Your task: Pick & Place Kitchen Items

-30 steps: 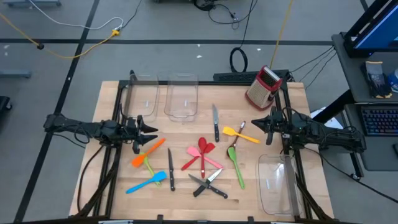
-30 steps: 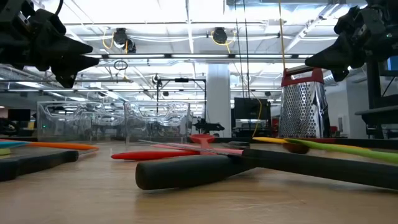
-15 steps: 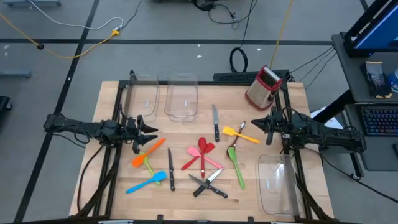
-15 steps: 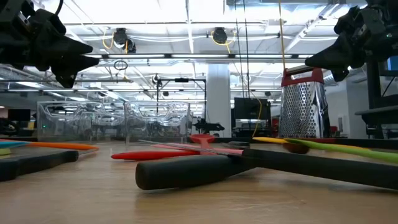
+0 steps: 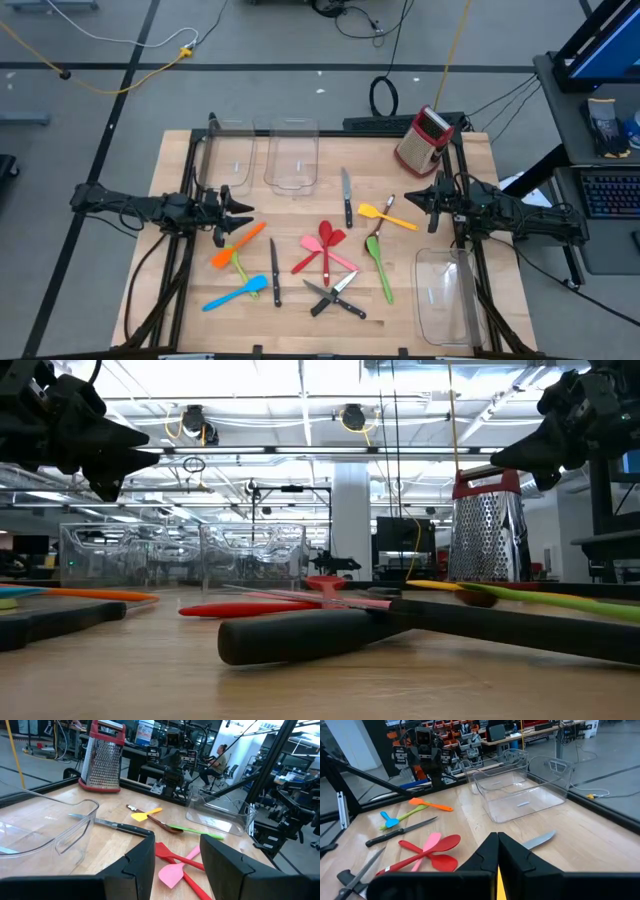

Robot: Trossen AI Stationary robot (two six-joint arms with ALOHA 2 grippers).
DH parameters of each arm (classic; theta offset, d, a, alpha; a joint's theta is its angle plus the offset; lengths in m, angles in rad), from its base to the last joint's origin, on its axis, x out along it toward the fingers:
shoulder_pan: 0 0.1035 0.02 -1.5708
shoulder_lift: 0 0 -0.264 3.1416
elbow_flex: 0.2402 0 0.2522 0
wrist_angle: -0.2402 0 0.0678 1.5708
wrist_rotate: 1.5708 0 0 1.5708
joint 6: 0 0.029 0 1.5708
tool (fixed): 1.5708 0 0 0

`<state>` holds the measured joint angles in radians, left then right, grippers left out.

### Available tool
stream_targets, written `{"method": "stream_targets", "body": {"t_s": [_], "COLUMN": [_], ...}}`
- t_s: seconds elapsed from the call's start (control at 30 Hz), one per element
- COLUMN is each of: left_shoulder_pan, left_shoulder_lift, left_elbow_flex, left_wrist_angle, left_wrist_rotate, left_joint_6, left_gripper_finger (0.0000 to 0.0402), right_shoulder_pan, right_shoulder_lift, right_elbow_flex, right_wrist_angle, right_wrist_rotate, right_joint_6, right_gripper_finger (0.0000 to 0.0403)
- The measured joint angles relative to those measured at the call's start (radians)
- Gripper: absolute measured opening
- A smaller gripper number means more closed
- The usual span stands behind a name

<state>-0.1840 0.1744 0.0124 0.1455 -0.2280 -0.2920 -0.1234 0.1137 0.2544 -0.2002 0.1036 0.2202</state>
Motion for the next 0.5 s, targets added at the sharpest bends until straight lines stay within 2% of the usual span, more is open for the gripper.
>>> {"method": "stream_targets", "body": {"t_s": [0.5], "left_shoulder_pan": [0.000], "left_shoulder_lift": [0.000], "left_elbow_flex": [0.000], "left_wrist_angle": [0.002], "left_wrist_rotate": [-0.014], "left_joint_6": [0.001], "left_gripper_finger": [0.0161], "right_shoulder_pan": [0.000], "right_shoulder_lift": [0.000], "right_elbow_flex": [0.000], "right_wrist_angle": [0.008], "right_wrist_rotate": [0.000], "right_joint_6": [-0.016], "right_gripper_finger": [0.0000]}}
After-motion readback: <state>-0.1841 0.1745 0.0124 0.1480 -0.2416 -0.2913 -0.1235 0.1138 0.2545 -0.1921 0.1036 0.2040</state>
